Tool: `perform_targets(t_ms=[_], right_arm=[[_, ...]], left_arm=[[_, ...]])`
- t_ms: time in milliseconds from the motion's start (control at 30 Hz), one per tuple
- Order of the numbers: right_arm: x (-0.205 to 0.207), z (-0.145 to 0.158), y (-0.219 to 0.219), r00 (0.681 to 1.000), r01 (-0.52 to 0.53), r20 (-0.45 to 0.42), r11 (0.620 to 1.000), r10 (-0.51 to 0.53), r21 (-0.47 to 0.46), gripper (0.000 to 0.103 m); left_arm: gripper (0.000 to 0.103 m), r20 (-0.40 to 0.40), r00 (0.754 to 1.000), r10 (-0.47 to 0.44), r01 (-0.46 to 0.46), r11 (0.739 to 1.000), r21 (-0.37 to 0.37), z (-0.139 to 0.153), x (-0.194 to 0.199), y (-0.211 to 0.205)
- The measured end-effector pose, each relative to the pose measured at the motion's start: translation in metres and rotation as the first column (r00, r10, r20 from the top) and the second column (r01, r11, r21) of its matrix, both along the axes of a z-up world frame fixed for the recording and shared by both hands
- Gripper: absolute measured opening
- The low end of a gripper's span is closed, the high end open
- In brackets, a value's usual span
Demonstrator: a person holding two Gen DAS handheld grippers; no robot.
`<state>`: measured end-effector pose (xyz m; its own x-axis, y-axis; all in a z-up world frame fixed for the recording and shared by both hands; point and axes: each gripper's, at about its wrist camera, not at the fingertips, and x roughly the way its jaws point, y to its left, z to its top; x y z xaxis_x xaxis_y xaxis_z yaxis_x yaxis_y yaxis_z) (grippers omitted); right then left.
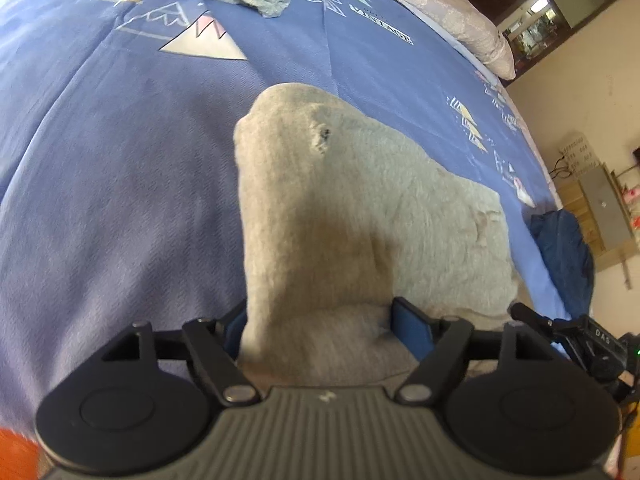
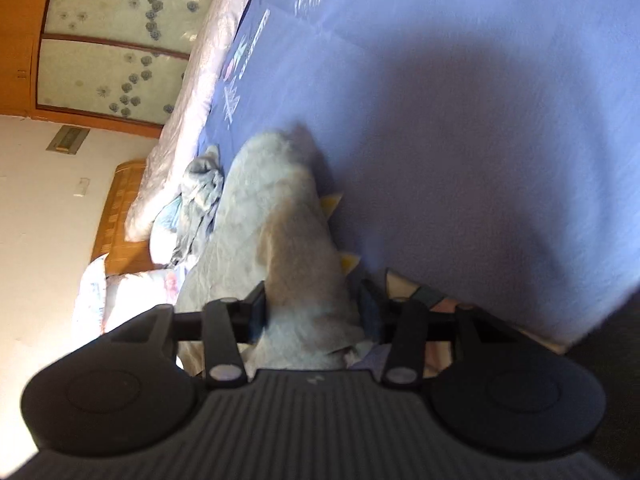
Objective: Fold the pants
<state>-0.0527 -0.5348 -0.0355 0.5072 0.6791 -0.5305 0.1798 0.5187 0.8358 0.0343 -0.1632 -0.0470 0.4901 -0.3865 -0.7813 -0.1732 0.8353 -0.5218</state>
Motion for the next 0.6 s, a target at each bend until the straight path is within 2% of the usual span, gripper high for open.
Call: perform_targets(t_ms=[67,167,267,400,533,567,600], right_arm=[[-0.003,0.004,-0.008,1.0,0.015,0.024,0.999,-0.015,-0.033,0.059],[-0.003,-0.001,-0.014,1.0,0.021,0.019,1.0,-0.021,-0.012,0.06],[-0.004,-0.006,-0.008,1.0,0.013,0.018,1.0,-0.013,0.002,0.06],[0.002,-0.003,0.011,0.998,-0.059,0.037,0.998,0.06,-0.013,0.06],[0.005,-0.001,0.027,0.991,-0.11,0.072,0.992,0.114,-0.059,0.06],[0.005,-0.001,0.029,0.99,-0.114,0.078,0.991,0.119,-0.07,0.059],[0.006,0.0,0.031,0.989,-0.118,0.082,0.99,0.124,-0.08,0.051]], left_arm=[[0.076,-0.009,1.0,0.018,-0.019,0.999,-0.051,-0.002,-0.003,0.008],[0.081,-0.011,0.999,0.042,-0.043,0.992,-0.121,-0.006,-0.005,0.017],[0.087,-0.012,0.999,0.05,-0.051,0.988,-0.145,-0.009,-0.004,0.017],[0.095,0.002,1.0,0.018,-0.018,0.993,-0.118,-0.008,-0.002,0.003],[0.097,0.018,1.0,-0.009,0.01,0.998,-0.062,-0.007,-0.001,-0.009],[0.096,0.024,1.0,-0.013,0.014,0.999,-0.048,-0.007,-0.002,-0.011],[0.094,0.033,0.999,-0.012,0.013,0.999,-0.03,-0.006,-0.002,-0.014]])
